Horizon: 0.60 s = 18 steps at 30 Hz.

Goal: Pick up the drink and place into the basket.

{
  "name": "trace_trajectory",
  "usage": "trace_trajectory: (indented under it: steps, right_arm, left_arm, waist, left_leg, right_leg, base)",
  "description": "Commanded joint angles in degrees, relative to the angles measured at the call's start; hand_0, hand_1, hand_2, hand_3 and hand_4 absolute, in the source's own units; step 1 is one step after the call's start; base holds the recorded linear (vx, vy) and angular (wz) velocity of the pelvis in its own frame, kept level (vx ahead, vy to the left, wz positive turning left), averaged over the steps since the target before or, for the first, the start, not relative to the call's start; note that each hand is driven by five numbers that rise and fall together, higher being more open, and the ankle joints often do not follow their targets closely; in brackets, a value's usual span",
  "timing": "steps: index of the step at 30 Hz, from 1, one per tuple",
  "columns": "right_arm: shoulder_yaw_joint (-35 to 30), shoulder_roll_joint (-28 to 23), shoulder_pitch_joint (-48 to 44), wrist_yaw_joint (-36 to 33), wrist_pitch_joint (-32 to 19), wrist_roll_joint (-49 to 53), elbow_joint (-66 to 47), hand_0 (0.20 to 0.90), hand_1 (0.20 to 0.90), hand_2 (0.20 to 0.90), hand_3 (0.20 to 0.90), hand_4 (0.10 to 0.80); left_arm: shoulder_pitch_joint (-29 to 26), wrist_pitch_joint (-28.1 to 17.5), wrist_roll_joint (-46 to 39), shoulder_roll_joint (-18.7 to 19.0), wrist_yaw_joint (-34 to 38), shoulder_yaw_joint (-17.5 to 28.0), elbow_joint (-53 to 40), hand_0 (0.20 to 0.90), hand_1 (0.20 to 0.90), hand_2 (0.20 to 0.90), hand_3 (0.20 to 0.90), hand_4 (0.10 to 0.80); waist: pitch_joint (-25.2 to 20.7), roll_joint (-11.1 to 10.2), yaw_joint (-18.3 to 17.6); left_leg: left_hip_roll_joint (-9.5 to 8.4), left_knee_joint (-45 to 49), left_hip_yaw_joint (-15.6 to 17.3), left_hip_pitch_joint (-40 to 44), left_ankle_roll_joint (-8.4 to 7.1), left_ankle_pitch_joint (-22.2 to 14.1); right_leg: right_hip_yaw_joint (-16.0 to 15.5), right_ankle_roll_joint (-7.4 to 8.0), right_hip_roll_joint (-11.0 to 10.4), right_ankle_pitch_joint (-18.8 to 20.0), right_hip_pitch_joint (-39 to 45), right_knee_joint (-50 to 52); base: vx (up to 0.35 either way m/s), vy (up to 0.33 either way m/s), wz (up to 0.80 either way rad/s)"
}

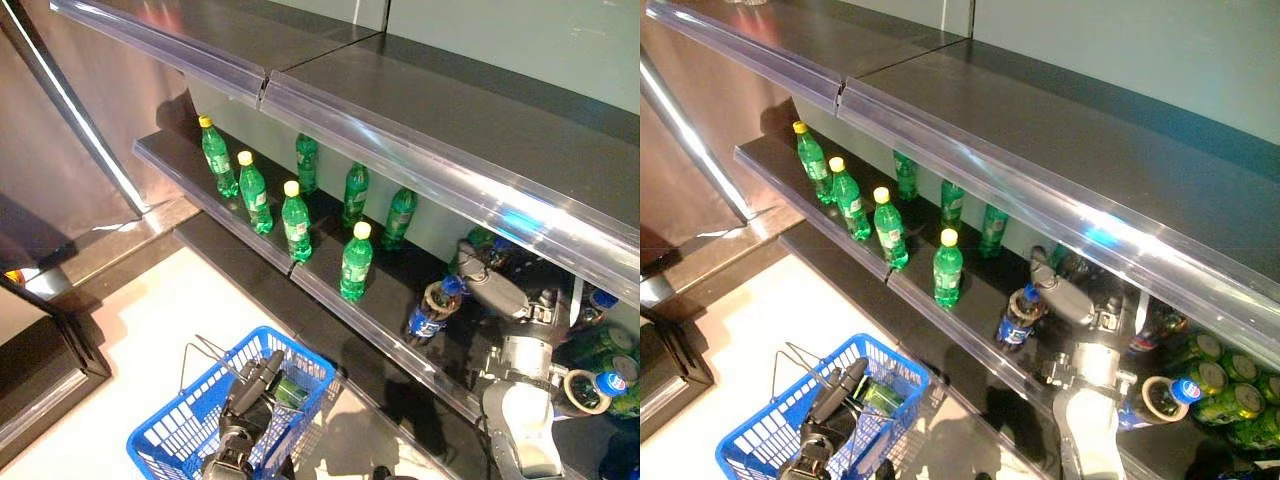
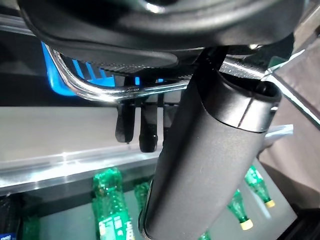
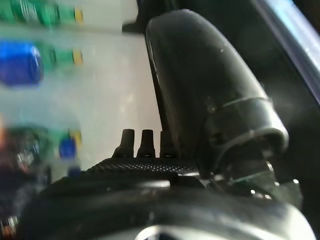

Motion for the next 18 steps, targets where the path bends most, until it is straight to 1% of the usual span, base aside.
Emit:
trace_trajectory:
  steps: [1, 6, 11, 14, 18]
  right_arm:
    - [-3.2, -0.5, -4.7, -3.7, -1.8, -3.7, -5.7, 0.900, 0.900, 0.900, 0.900, 0.800]
    - [-1.1, -0.7, -3.6, -0.9, 1.8, -1.6, -4.8, 0.900, 0.900, 0.900, 0.900, 0.800]
    - [0.5, -1.1, -2.2, 1.2, 2.3, 0.7, -4.5, 0.900, 0.900, 0.900, 0.900, 0.800]
    - [1.8, -1.3, -2.1, 2.7, 3.9, 1.4, -3.5, 0.900, 0.900, 0.900, 0.900, 0.800]
    - [2.0, -1.6, -1.2, 3.8, 5.3, 4.1, -2.7, 0.900, 0.900, 0.900, 0.900, 0.800]
  left_arm:
    - [-8.0, -4.9, 2.5, 1.0, -7.1, 3.9, -14.8, 0.300, 0.300, 0.300, 0.200, 0.100]
    - [-7.6, -5.0, 2.3, 0.9, -6.8, 3.5, -15.4, 0.300, 0.300, 0.300, 0.200, 0.100]
    - [-6.9, -5.4, 2.3, 0.9, -6.7, 3.1, -15.7, 0.300, 0.300, 0.300, 0.200, 0.100]
    - [-6.8, -5.6, 1.9, 1.2, -6.7, 2.8, -15.5, 0.300, 0.300, 0.300, 0.200, 0.100]
    - [-5.8, -5.4, 1.8, 1.5, -7.0, 2.9, -15.7, 0.300, 0.300, 0.300, 0.200, 0.100]
  waist:
    - [-5.4, 0.2, 1.4]
    - [-5.3, 0.3, 1.5]
    - [-5.1, 0.2, 1.5]
    - [-4.8, 0.2, 1.5]
    - [-4.6, 0.1, 1.6]
  left_leg:
    - [5.90, 4.3, -3.9, 1.9, -3.87, -4.9]
    - [5.88, 4.1, -3.9, 1.8, -3.85, -4.6]
    - [5.81, 3.8, -4.0, 1.8, -3.78, -4.5]
    - [5.76, 3.7, -4.1, 1.8, -3.75, -4.5]
    - [5.78, 3.6, -4.2, 1.7, -3.72, -4.5]
  right_leg:
    - [-3.9, 3.51, -5.7, 10.1, -3.7, -0.7]
    - [-3.9, 3.51, -5.7, 10.2, -3.8, -0.8]
    - [-4.0, 3.57, -5.7, 10.2, -3.9, -0.8]
    - [-4.0, 3.61, -5.7, 10.2, -3.9, -0.8]
    - [-4.0, 3.69, -5.7, 10.2, -4.1, -0.7]
  base:
    - [0.000, 0.000, 0.00]
    - [0.000, 0.000, 0.00]
    - [0.000, 0.000, 0.00]
    - [0.000, 0.000, 0.00]
    - [0.000, 0.000, 0.00]
